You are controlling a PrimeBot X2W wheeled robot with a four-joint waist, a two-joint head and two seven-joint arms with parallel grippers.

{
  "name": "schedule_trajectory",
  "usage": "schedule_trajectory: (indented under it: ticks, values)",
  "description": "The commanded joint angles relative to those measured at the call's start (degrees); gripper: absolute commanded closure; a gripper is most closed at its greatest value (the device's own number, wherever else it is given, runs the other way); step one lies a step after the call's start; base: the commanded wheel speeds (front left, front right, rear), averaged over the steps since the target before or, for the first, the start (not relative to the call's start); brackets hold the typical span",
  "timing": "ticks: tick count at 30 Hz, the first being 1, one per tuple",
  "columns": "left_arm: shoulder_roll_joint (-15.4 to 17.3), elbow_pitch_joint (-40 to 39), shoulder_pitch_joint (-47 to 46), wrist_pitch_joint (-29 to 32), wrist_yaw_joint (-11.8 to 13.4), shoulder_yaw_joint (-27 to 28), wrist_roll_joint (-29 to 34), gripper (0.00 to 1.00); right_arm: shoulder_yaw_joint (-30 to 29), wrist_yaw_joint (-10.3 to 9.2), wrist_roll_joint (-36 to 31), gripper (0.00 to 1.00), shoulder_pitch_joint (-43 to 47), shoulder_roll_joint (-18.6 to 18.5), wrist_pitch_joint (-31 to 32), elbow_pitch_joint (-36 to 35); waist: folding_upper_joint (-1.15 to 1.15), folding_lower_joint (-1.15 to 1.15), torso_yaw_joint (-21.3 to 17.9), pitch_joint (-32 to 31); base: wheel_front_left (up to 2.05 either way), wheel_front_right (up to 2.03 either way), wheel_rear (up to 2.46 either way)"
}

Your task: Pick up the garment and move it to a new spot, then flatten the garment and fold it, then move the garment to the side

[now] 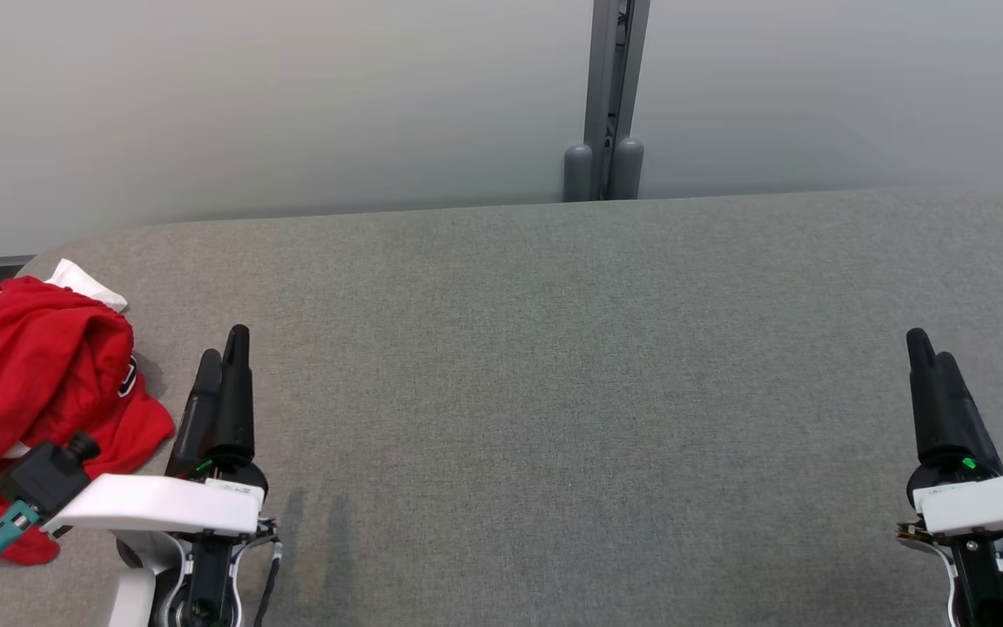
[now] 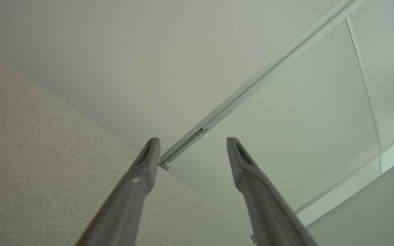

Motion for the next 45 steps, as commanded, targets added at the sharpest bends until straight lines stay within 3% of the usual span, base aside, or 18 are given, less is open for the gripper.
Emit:
schedule_trajectory:
  ticks: [1,12,22,45]
  values:
    - [0.37,-0.96,-1.58,-0.49,-0.07,-0.15,2.87,0.0,0.25,0.08,-2.91,0.0,-0.86,-1.04,-0.76,-1.38,0.0,0.0,-0.02,-0.02,0.0,0.0,0.0]
    - [0.79,0.43,-1.44,-2.51,0.77,-1.37,16.49,0.0,2.02,0.09,-17.87,0.0,-0.54,-2.76,-2.82,-1.79,0.0,0.0,-0.22,-0.03,0.0,0.0,0.0]
    - [1.64,2.73,-1.99,-4.19,2.42,-3.3,26.07,0.0,1.15,0.1,-27.36,0.0,-0.74,-2.18,-4.49,1.97,0.0,0.0,-0.28,-0.12,0.0,0.0,0.0]
    - [2.33,6.17,-1.71,-7.31,5.1,-5.61,38.99,0.0,2.0,0.12,-39.11,0.0,-1.72,-1.56,-7.71,6.61,0.0,0.0,-0.38,-0.38,0.0,0.0,0.0]
